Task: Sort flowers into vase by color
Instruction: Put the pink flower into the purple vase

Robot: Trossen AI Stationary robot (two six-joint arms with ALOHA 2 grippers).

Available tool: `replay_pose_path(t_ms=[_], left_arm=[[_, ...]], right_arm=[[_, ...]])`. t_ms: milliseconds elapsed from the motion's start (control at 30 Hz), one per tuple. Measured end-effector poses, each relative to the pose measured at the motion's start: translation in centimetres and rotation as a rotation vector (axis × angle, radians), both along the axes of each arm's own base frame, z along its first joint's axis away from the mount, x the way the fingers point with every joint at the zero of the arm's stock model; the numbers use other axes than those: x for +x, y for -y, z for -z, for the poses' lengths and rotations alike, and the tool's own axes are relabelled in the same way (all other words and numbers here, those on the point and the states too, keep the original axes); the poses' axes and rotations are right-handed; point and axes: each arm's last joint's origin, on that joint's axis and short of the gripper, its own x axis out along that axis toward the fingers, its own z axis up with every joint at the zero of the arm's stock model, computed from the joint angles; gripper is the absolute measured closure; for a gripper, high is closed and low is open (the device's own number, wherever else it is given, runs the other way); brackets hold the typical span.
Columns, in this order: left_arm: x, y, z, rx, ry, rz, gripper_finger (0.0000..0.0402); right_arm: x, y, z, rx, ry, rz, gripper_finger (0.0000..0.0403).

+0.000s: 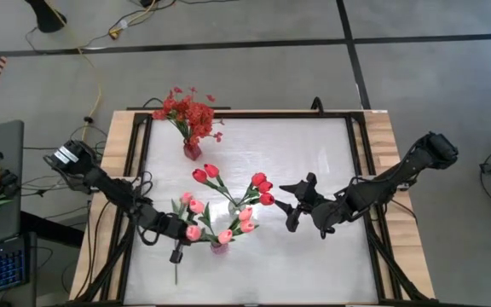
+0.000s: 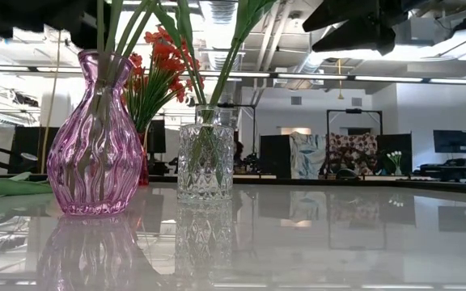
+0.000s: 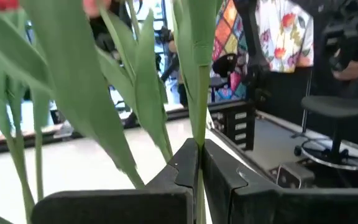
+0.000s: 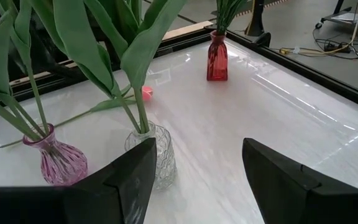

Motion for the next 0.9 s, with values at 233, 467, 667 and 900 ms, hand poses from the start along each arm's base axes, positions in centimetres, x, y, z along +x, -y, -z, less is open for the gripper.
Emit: replay_pose_path(t_ms=[233, 467, 667, 900], left_arm=[[0.7, -0.2, 1.6, 0.009, -0.064, -0.016, 0.0401], [0.9, -0.3, 1.9, 0.014, -0.079, -0.001, 0.0401], [0.9, -0.3, 2.0, 0.028, -0.08, 0.0, 0.0399], [0.8, -0.2, 2.3, 0.045, -0.112, 0.018, 0.0398]], right_arm=[[0.0, 0.0, 0.0, 0.006, 0.003, -0.007, 0.0138], [0.0, 0.0, 0.0, 0.005, 0.002, -0.008, 0.0138], [0.0, 0.0, 0.0, 0.004, 0.002, -0.009, 0.0138], [0.0, 0.0, 0.0, 0.004, 0.002, -0.008, 0.0138]])
